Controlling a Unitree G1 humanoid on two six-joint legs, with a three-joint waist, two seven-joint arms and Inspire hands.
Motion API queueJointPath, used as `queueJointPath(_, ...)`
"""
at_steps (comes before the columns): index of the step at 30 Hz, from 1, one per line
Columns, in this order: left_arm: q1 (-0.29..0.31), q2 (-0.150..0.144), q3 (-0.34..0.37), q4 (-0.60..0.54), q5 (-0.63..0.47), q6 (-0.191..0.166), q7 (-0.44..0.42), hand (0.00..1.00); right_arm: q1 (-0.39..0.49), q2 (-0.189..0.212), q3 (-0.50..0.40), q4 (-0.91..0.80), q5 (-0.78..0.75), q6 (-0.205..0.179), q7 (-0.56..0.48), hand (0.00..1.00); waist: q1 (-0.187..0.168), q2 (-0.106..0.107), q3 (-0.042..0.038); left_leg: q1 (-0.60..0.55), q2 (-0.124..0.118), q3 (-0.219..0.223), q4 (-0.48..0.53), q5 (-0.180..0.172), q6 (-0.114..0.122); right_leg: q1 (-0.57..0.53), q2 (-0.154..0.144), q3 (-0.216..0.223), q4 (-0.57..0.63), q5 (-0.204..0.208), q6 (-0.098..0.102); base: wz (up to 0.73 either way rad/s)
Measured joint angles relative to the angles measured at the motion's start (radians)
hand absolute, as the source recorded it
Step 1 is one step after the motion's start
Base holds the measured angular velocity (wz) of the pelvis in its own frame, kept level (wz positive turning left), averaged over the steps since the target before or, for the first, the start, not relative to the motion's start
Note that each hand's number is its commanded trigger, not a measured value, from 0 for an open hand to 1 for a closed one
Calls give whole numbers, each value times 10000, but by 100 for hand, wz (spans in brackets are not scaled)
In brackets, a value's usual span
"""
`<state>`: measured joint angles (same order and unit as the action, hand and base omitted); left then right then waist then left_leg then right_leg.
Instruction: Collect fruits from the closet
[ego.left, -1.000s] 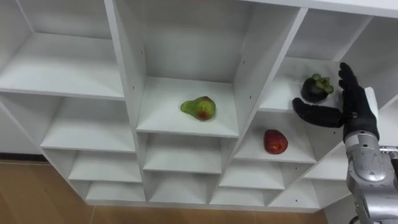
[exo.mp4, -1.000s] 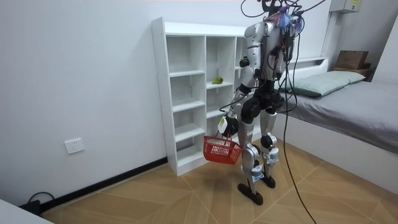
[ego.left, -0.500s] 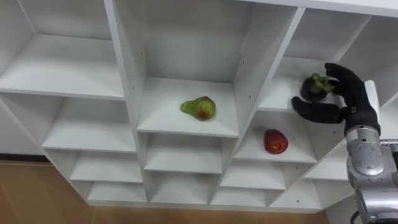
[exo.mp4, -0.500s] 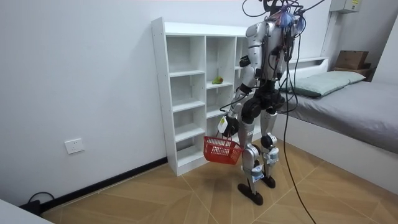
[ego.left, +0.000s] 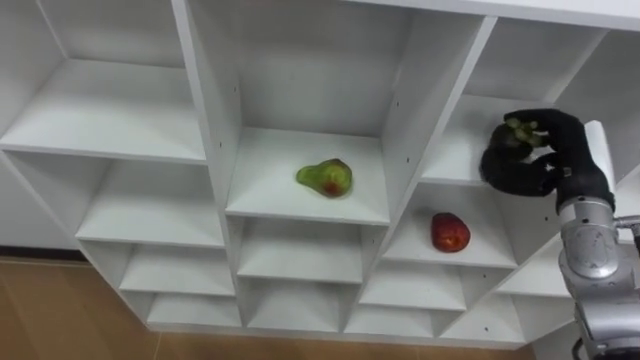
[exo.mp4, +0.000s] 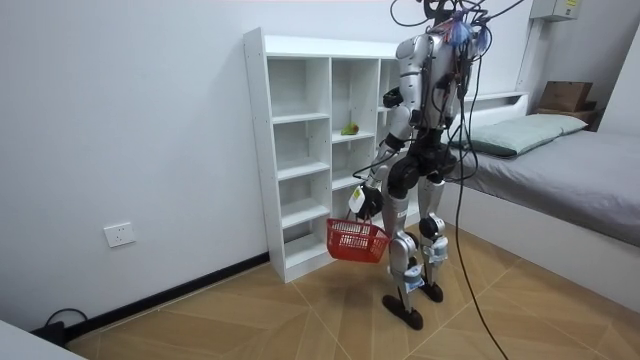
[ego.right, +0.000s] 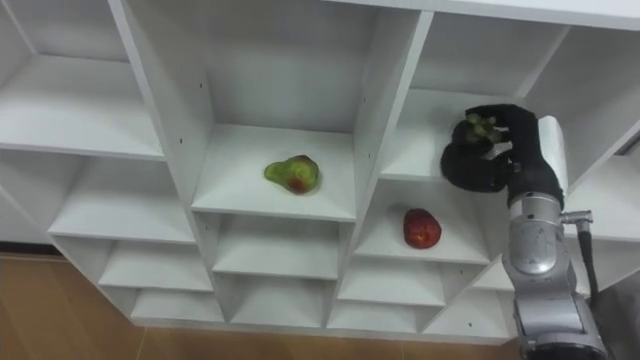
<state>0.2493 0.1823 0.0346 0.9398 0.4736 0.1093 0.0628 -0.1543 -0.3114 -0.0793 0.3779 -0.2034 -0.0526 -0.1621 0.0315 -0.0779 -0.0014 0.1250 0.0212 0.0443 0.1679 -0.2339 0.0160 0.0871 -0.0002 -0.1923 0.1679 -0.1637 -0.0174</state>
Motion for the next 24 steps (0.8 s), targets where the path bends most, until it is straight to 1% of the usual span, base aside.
queueJointPath(13,-123,-2,-22,-2,-36,-57,170,100,52,0,161,-65,52,-39,29,100,-42,-19,-4,0,-9,9,-9,0,1,1,1,33,-29,-2,1,0)
queueJointPath(15,-126,-2,-19,-103,-40,-57,174,100,124,1,161,-70,60,-118,2,100,-55,-19,-8,0,-8,7,-10,0,1,5,-1,21,-27,-2,1,0)
queueJointPath(24,-134,-4,-13,-203,-98,-65,205,100,222,2,166,-271,224,-96,-18,100,-46,20,-34,-22,11,44,-5,-1,0,-22,14,29,-2,1,-2,0)
